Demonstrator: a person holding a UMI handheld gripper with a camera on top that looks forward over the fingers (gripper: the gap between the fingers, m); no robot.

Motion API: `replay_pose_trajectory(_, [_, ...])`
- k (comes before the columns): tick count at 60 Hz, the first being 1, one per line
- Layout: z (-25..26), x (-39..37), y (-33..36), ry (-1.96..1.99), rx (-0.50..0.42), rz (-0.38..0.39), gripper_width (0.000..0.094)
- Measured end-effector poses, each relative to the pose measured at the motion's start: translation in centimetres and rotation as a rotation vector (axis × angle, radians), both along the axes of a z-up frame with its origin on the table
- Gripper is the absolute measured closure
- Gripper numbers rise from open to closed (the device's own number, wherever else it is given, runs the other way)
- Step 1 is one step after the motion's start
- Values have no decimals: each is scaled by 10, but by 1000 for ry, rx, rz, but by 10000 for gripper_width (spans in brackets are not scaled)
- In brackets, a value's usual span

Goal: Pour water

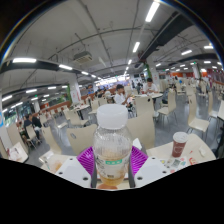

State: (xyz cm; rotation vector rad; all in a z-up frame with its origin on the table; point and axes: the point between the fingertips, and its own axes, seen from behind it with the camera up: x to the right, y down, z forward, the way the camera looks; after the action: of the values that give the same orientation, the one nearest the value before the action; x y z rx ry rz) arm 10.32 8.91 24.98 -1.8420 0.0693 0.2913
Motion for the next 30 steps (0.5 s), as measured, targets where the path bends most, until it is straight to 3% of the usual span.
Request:
replay_pose_trajectory(19, [-128, 74, -1, -283, -93, 57, 514])
replay_pose_trajectory(29, [-172, 81, -17, -286, -154, 92, 508])
replay_pose_trajectory(30, [-167, 82, -18, -275, -123, 86, 508])
